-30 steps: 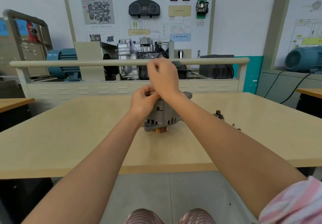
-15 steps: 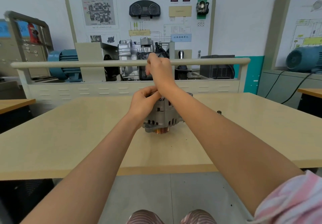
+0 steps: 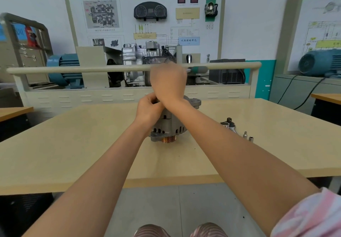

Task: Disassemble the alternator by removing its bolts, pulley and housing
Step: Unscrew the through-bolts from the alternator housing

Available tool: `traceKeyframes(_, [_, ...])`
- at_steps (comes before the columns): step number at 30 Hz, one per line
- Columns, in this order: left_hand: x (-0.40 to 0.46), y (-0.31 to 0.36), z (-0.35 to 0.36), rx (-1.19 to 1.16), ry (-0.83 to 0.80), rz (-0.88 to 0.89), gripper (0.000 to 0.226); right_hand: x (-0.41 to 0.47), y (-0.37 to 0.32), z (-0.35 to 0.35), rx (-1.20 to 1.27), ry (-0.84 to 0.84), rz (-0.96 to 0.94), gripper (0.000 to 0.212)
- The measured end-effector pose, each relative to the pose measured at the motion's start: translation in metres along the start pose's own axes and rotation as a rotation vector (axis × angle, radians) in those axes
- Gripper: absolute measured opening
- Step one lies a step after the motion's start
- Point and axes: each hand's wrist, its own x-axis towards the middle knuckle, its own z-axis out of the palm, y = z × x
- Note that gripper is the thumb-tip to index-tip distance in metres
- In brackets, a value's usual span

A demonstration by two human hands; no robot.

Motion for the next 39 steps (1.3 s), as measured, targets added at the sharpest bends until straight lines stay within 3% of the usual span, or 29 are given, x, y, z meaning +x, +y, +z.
traceKeyframes(2, [0.0,-0.001,-0.002,-0.012,-0.04,0.015,0.016,0.008,0.001,-0.004,0.308,-0.073,0.142,0.051])
traceKeyframes(5, [0.001,-0.002,-0.004,-0.037,-0.079,0.027,0.014,0.017,0.002,-0.009,0.728,-0.172,0.421,0.054])
traceKeyframes(8, [0.002,-0.004,-0.004,-0.049,-0.077,0.013,0.012,0.02,-0.001,-0.008,0.856,-0.206,0.498,0.057])
traceKeyframes(11, [0.003,-0.002,-0.004,-0.045,-0.059,-0.021,0.009,0.012,0.001,-0.005,0.59,-0.166,0.312,0.049])
traceKeyframes(13, [0.003,0.0,-0.002,-0.034,-0.032,-0.034,0.017,0.004,0.007,-0.003,0.155,-0.117,0.046,0.038])
traceKeyframes(15, [0.004,0.001,0.0,-0.001,0.021,-0.057,0.026,-0.005,0.007,0.0,-0.272,-0.027,-0.095,0.023])
traceKeyframes(17, [0.003,0.001,0.001,0.018,0.044,-0.065,0.028,-0.008,0.003,0.003,-0.339,0.026,-0.091,0.024])
traceKeyframes(19, [0.002,0.001,0.0,-0.004,0.03,-0.043,0.028,-0.006,0.0,0.002,-0.139,0.038,-0.046,0.026])
traceKeyframes(21, [0.0,0.001,-0.002,-0.03,-0.02,-0.01,0.025,0.002,0.0,-0.001,0.134,-0.004,0.037,0.044])
traceKeyframes(25, [0.001,-0.003,-0.004,-0.049,-0.076,0.017,0.013,0.016,0.002,-0.006,0.678,-0.116,0.405,0.055])
traceKeyframes(28, [0.003,-0.004,-0.005,-0.071,-0.066,0.011,0.013,0.02,0.003,-0.005,0.82,-0.146,0.497,0.062])
traceKeyframes(31, [0.001,-0.001,-0.004,-0.081,-0.059,-0.009,0.013,0.011,0.002,-0.003,0.61,-0.104,0.325,0.051])
traceKeyframes(35, [0.001,0.001,-0.001,-0.048,0.018,-0.022,0.028,-0.005,0.006,0.001,-0.165,0.02,-0.067,0.027])
traceKeyframes(37, [0.001,0.001,0.001,-0.038,0.047,-0.031,0.03,-0.008,0.003,0.004,-0.256,0.061,-0.068,0.021])
traceKeyframes(39, [0.0,0.0,0.0,-0.053,0.036,-0.013,0.031,-0.006,0.0,0.004,-0.11,0.07,-0.031,0.029])
